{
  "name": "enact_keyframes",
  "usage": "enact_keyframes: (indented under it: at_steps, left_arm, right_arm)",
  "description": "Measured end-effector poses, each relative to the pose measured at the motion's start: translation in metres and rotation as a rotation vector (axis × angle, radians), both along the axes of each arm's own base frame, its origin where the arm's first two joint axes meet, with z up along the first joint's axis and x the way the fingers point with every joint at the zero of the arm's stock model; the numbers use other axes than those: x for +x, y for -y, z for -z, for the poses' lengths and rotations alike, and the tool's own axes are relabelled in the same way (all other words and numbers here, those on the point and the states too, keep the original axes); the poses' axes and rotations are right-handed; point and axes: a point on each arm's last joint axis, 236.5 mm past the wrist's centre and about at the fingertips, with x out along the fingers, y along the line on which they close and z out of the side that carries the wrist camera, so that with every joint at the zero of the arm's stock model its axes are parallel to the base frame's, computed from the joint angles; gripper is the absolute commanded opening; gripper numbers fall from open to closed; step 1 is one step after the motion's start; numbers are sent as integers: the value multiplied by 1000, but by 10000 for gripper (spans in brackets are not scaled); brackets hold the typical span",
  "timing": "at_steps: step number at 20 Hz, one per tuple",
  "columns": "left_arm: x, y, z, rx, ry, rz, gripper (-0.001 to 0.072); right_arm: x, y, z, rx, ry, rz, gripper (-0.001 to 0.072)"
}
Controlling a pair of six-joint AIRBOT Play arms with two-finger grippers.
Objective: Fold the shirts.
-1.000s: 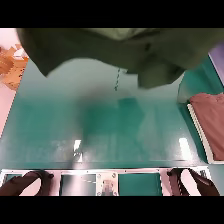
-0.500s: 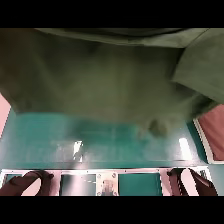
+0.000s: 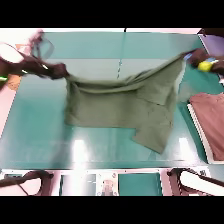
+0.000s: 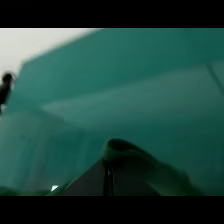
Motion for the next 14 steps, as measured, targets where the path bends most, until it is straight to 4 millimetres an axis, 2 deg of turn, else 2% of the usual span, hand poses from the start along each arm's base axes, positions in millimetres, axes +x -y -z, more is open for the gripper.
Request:
enact_keyframes:
  at_steps: [2,3,4,5,6,7,8,9,10,12,14]
  left_arm:
    - [20,7,51,-49,-55,-21,25]
    - [31,10,65,-74,-59,-37,141]
    - [41,11,71,-90,-47,-51,524]
    - [51,11,75,-97,-33,-57,695]
    - [58,11,73,-103,-20,-57,693]
    - [64,8,66,-106,-6,-49,691]
    - [67,5,59,-110,-4,-33,438]
    - [67,1,51,-114,-16,-10,38]
    - [64,-5,43,-119,-33,14,22]
    - [55,-20,27,-128,-71,49,20]
    - [37,-31,18,-134,-138,81,20]
  right_arm:
    - [21,-9,67,18,-115,-22,19]
    - [29,-11,89,21,-150,-27,43]
    - [35,-11,105,24,-174,-27,223]
    - [40,-9,115,24,-187,-27,371]
    - [44,-4,119,28,-192,-26,365]
    - [44,4,119,41,-201,-23,305]
    - [43,16,117,58,-210,-15,142]
    - [38,25,114,81,-224,-17,118]
    - [30,34,112,107,-247,-21,37]
    - [7,52,108,147,-302,-18,19]
    - [-24,61,111,160,-375,-21,18]
